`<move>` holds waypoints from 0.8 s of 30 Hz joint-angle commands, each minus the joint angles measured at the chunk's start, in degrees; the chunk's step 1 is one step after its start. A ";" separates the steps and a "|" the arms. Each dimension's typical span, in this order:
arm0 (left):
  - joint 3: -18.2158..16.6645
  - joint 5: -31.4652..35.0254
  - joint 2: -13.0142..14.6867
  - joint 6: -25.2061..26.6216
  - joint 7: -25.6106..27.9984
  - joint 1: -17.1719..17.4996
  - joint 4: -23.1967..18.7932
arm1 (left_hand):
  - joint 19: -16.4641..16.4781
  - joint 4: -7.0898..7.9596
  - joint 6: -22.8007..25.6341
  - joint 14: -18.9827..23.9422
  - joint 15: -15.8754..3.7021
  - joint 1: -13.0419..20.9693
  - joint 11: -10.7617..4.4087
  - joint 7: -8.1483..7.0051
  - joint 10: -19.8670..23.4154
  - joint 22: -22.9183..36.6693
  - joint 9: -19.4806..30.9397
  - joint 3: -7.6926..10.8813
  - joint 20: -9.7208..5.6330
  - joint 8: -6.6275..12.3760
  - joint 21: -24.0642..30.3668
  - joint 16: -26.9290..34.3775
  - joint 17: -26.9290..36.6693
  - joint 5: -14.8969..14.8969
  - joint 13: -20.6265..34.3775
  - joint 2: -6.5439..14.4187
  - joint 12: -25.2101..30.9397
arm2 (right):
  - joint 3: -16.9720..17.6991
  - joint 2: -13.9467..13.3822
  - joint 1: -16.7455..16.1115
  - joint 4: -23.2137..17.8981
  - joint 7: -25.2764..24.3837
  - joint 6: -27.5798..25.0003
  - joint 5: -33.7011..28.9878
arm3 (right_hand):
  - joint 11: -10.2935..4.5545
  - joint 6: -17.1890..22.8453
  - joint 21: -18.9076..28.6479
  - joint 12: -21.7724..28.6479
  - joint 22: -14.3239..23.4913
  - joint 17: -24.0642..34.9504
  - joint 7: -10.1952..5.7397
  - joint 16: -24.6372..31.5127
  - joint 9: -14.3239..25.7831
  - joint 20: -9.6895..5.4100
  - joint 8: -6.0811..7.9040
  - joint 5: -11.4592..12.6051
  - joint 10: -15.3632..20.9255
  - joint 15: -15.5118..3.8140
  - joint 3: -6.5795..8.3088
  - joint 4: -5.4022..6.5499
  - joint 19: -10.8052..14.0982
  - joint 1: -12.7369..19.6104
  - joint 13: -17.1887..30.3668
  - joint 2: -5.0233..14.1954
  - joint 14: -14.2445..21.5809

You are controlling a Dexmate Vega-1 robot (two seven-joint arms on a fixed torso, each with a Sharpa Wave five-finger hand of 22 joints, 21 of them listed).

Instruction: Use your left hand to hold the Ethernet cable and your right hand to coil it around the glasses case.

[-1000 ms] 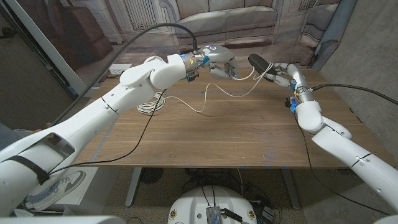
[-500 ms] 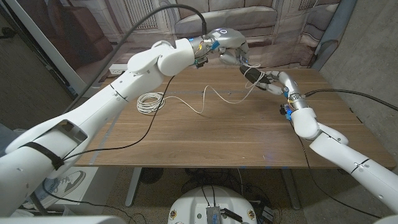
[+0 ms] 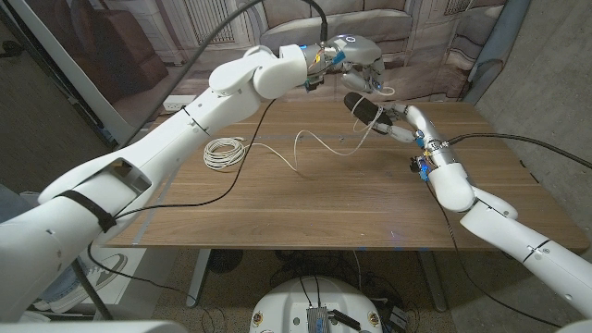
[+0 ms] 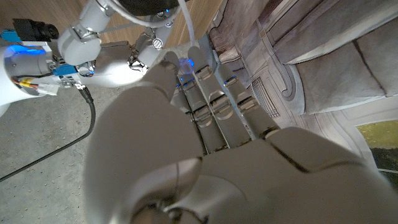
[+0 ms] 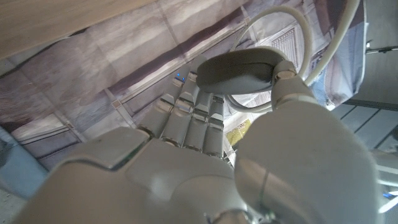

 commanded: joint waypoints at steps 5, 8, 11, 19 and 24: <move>1.78 -1.00 -2.46 3.45 -1.05 -2.84 5.17 | -0.23 3.00 0.90 -0.17 -0.38 -0.40 -1.14 0.31 1.14 0.31 0.13 3.43 -4.51 0.41 0.05 0.03 0.02 0.43 0.31 0.09 0.17 | 1.93 -0.31 -2.43 -2.46 1.83 7.27 1.37 | -12.94 12.07 0.37 0.18 0.09 -0.01 -12.28 -0.16 0.28 -6.36 -0.01 0.32 13.22 -8.00 0.10 0.35 0.12 10.31 0.30 10.68 1.47; 1.81 -1.64 -2.41 3.80 -1.10 -3.01 5.87 | -0.31 3.00 0.84 -0.18 -0.36 -0.39 -1.15 0.24 1.16 0.31 0.14 3.50 -4.44 0.40 0.03 0.04 0.03 0.44 0.36 0.14 0.17 | 2.13 -0.18 -2.62 -2.52 2.87 8.95 2.79 | -12.96 12.14 0.39 0.17 0.09 -0.02 -12.23 -0.19 0.28 -6.35 0.00 0.32 13.22 -8.00 0.09 0.35 0.11 10.33 0.31 10.69 1.44; 1.86 -2.24 -2.30 3.84 -1.03 -3.16 6.36 | -0.32 2.98 0.84 -0.19 -0.36 -0.37 -1.21 0.25 1.11 0.31 0.14 3.56 -4.45 0.41 0.02 0.05 0.03 0.44 0.39 0.15 0.15 | 2.32 0.08 -2.77 -2.55 3.52 10.27 3.64 | -12.96 12.14 0.41 0.16 0.09 0.00 -12.19 -0.17 0.29 -6.35 -0.01 0.32 13.22 -8.00 0.06 0.35 0.14 10.32 0.31 10.69 1.49; 2.08 -3.00 -2.08 3.57 -0.25 -3.50 7.41 | -0.35 2.99 0.87 -0.29 -0.37 -0.43 -1.23 0.38 1.16 0.31 0.15 3.69 -4.40 0.44 0.02 0.04 0.04 0.43 0.47 0.14 0.14 | 2.73 0.54 -3.41 -3.16 4.95 12.29 4.80 | -12.94 12.19 0.47 0.14 0.08 0.03 -12.20 -0.12 0.29 -6.35 -0.04 0.32 13.27 -8.03 0.01 0.33 0.16 10.39 0.32 10.72 1.61; 2.35 -3.55 -2.31 3.14 0.18 -3.83 8.54 | -0.44 3.05 0.91 -0.29 -0.26 -0.53 -1.16 0.33 1.16 0.31 0.15 3.74 -4.31 0.47 -0.01 0.07 0.05 0.43 0.53 0.16 0.13 | 2.63 1.01 -3.52 -3.12 6.34 14.37 6.32 | -12.93 12.23 0.51 0.12 0.08 0.01 -12.21 -0.16 0.29 -6.36 -0.06 0.33 13.30 -8.02 -0.01 0.33 0.19 10.41 0.32 10.74 1.60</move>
